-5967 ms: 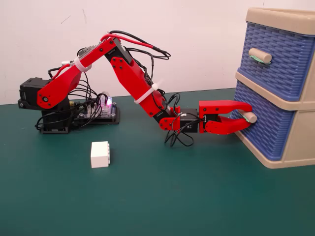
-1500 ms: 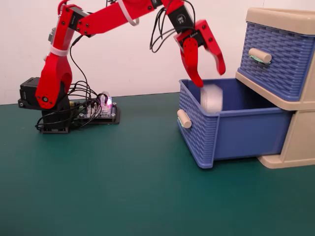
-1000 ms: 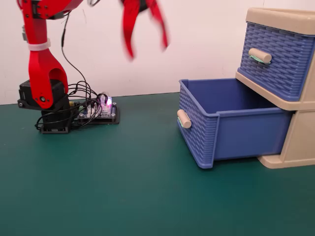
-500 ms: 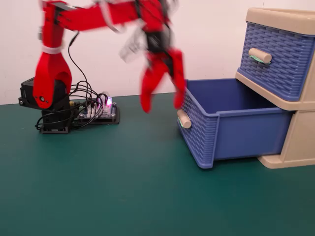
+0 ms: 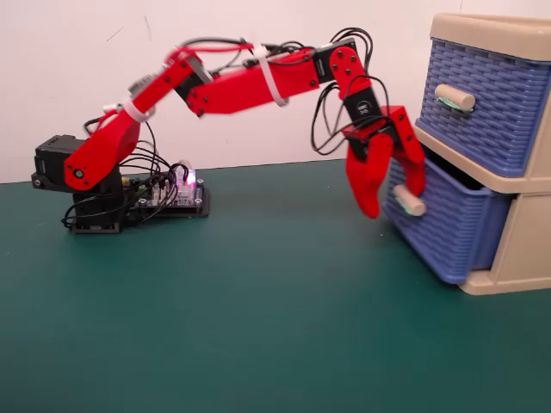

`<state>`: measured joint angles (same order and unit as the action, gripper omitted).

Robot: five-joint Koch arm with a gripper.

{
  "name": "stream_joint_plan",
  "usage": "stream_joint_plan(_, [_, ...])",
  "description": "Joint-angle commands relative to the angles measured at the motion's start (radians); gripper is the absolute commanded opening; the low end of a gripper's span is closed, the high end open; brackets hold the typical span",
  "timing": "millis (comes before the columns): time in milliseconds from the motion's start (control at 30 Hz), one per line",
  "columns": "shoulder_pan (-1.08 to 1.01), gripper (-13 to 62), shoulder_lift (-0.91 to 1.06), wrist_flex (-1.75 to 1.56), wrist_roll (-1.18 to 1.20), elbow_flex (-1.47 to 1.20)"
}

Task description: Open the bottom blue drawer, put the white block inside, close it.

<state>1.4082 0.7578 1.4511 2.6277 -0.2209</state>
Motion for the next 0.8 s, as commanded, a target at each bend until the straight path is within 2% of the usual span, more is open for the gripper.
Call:
stream_joint_plan(0, [0.026, 33.9, -0.049, -0.057, 0.021, 0.13])
stream_joint_plan(200, [0.025, 34.0, -0.101, -0.078, 0.063, 0.273])
stream_joint_plan(400, [-0.003, 34.5, 0.008, -0.032, 0.064, 0.29])
stream_joint_plan(467, [-0.049, 34.7, 0.087, 0.098, 0.061, 0.288])
stream_joint_plan(600, [-0.202, 34.4, 0.314, 0.58, 0.04, 0.279])
stream_joint_plan(667, [-0.305, 34.1, 0.391, 0.601, -0.009, 0.23])
stream_joint_plan(767, [-0.436, 34.1, 0.531, 0.598, -0.087, -0.011])
